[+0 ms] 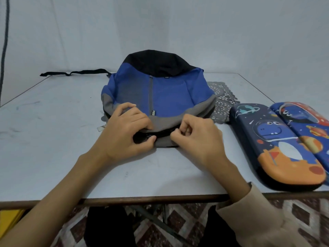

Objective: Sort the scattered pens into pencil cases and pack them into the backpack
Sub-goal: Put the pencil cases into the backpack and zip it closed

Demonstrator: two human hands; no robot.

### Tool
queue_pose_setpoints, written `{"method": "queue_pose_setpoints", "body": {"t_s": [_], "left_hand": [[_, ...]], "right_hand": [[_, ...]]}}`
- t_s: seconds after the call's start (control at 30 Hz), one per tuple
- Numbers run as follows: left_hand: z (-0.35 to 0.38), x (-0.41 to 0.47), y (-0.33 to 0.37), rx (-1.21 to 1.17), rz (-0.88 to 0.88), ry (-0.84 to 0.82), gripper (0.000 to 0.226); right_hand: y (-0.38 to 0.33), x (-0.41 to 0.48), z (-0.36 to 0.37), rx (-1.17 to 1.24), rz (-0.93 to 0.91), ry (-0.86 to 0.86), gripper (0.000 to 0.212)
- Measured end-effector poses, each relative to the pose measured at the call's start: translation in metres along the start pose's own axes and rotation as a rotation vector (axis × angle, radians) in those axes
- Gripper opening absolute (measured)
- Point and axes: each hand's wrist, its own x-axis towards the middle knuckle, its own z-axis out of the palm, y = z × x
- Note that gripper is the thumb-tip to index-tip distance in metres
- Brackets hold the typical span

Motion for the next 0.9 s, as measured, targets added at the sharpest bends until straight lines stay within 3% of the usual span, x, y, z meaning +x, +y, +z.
{"method": "queue_pose_setpoints", "body": {"t_s": [0.13,0.23,0.37,0.63,0.9], "left_hand": [[0.002,0.002,0.004,-0.018,-0.007,0.027,0.016],[0.003,0.003,0.006,-0.039,-0.001,0.021,0.014],[0.001,0.000,0.004,-0.061,-0.012,0.015,0.012],[0.001,-0.003,0.003,-0.091,-0.011,-0.015,0.015],[0.001,-0.004,0.002,-0.125,-0.008,-0.025,0.017]], "right_hand": [[0.020,0.021,-0.010,-0.012,0.120,0.006,0.018],[0.022,0.033,-0.011,-0.057,0.096,-0.026,0.013],[0.034,0.062,-0.016,-0.097,0.146,0.071,0.004],[0.055,0.106,-0.005,-0.192,0.249,0.051,0.031],[0.070,0.123,0.009,-0.080,0.324,0.189,0.027]]}}
